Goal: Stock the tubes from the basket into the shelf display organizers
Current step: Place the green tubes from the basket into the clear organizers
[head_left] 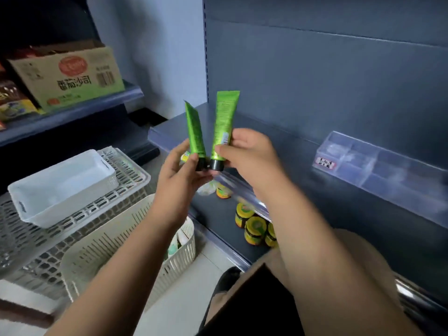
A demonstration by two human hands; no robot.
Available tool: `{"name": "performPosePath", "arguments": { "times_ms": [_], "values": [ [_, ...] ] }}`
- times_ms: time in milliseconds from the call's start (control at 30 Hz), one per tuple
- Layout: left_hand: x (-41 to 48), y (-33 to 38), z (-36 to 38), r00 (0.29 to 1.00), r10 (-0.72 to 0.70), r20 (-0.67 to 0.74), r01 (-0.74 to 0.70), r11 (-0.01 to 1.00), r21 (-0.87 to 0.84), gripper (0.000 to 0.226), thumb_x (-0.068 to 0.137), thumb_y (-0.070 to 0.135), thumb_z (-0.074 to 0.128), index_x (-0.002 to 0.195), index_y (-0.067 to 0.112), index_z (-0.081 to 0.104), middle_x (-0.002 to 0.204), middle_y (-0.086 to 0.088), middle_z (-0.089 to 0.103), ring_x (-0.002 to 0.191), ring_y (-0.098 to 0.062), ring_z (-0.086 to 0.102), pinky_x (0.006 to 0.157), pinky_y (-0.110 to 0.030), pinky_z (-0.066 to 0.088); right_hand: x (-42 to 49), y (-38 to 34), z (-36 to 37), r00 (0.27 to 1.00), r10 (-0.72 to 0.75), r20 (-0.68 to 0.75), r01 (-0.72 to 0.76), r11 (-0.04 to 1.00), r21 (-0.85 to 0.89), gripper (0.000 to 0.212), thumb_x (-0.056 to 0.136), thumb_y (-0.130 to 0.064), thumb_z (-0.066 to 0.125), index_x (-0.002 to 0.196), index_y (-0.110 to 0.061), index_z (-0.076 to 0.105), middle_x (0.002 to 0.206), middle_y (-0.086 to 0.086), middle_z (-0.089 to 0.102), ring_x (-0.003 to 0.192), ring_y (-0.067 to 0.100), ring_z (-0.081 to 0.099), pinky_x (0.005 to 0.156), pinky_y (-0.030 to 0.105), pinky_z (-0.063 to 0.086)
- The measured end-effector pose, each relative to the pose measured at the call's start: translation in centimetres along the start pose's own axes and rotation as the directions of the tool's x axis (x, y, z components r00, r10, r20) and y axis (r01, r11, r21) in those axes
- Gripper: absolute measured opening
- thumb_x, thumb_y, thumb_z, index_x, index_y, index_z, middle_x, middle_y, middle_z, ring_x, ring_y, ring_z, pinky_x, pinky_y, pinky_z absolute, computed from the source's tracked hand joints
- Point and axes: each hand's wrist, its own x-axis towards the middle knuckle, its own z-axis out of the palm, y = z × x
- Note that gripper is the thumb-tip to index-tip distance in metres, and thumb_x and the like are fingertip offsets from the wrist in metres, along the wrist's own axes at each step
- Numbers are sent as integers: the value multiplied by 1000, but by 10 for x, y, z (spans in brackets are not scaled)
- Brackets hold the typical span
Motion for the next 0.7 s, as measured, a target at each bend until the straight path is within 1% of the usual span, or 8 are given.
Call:
{"name": "performPosePath", "arguments": {
  "times_ms": [100,233,300,400,433,567,633,700],
  "values": [
    [-3,-1,42,982,-51,183,87,977,-196,36,104,15,48,141,14,53,115,-15,70,87,-23,72,82,-30,58,-25,-24,-46,994,-13,-111,21,997,70,16,91,1,67,106,6,66,104,26,72,93,36,71,93,59,55],
    [-10,-14,106,899,-96,427,253,910,-328,41,105,14,44,146,7,46,126,-16,62,89,-20,71,80,-28,59,-69,-39,-116,973,-38,-226,64,992,106,13,94,-4,65,106,-4,71,105,15,76,98,35,73,95,53,55],
    [-19,-21,145,827,-95,555,317,893,-320,46,107,14,42,152,6,39,134,-20,53,93,-19,68,84,-28,58,-92,-43,-151,951,-45,-307,87,988,124,16,94,-5,65,109,-1,70,107,17,75,99,39,72,92,49,58],
    [-40,-28,201,710,-132,692,430,859,-278,49,106,15,41,154,5,36,140,-20,49,99,-19,64,88,-28,57,-125,-51,-196,897,-52,-440,117,986,122,10,94,-4,66,103,-3,70,99,17,74,88,31,72,85,40,60],
    [-48,-30,218,680,-161,716,455,858,-238,49,106,14,40,153,5,37,138,-19,53,97,-19,65,87,-29,57,-135,-53,-210,882,-59,-467,127,985,117,6,93,-4,67,97,-7,71,95,15,73,85,28,71,84,39,60],
    [-78,-24,275,614,-276,739,462,885,-54,34,106,16,37,134,7,55,113,-15,72,83,-23,73,79,-33,59,-170,-53,-256,813,-84,-576,178,978,110,30,92,-1,66,69,-19,67,71,2,65,63,18,58,64,31,49],
    [-89,-21,296,595,-290,750,445,896,-6,29,106,16,36,123,16,60,109,-14,74,83,-24,74,76,-32,57,-184,-51,-271,781,-89,-618,205,972,119,25,92,-1,65,73,-17,64,73,5,61,62,19,54,60,30,44],
    [-96,-25,310,555,-295,778,441,897,26,29,105,13,39,127,16,59,113,-17,73,89,-28,74,74,-31,57,-196,-48,-284,749,-106,-654,234,966,111,15,92,-1,64,84,-12,66,79,8,64,66,19,55,59,29,44]
  ]
}}
